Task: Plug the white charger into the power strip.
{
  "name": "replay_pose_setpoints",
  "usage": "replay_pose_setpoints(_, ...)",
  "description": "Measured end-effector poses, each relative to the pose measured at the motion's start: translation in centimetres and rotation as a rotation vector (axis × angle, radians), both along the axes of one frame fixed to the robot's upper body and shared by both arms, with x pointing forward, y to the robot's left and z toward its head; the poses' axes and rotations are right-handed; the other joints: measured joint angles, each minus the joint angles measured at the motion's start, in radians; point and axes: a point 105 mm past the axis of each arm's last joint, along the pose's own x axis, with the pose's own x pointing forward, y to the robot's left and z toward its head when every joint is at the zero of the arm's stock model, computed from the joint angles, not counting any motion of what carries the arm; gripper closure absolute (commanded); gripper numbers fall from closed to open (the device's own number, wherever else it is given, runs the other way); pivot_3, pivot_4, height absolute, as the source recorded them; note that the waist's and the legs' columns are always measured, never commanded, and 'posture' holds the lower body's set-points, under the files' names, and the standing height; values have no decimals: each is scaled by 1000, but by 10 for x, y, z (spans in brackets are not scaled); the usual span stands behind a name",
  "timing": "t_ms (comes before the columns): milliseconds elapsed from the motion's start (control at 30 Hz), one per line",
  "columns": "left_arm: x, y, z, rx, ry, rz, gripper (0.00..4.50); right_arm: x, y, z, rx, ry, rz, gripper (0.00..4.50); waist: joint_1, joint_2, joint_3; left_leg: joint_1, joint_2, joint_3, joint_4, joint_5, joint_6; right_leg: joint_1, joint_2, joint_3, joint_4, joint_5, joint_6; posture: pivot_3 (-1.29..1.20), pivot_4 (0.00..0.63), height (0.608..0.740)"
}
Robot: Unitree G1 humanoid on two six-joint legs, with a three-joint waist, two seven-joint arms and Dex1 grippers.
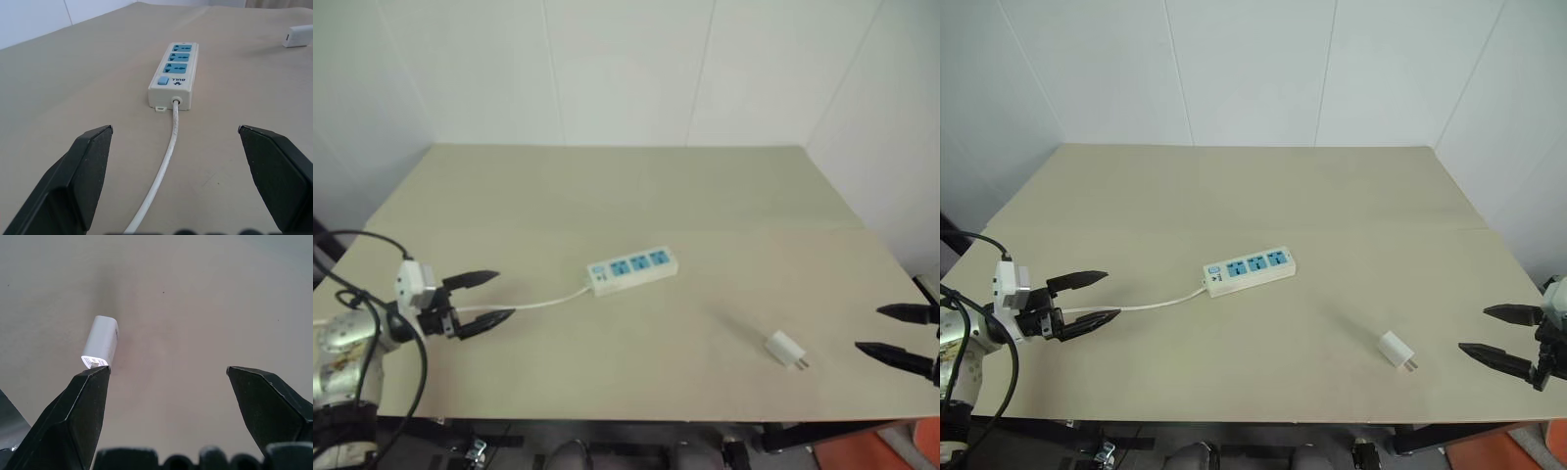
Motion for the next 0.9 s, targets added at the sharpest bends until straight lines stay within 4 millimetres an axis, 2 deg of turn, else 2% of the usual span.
replay_pose_setpoints(500,4,-4,-5,13,-25,8,23,1,4,1,-5,-17,10,0,0,0,0,0,0,0,0,0,0,0,0,0,0,0,0,0,150,740)
replay_pose_setpoints(733,27,-13,0,-11,-142,34,23,5,8,4,-6,-50,5,0,6,0,0,-1,-1,0,1,0,0,1,0,0,0,1,1,0,150,740)
replay_pose_setpoints(900,46,-31,-6,-32,-142,-25,23,12,33,9,-3,-111,66,0,6,0,0,0,-1,0,2,0,0,1,0,0,0,1,2,0,150,740)
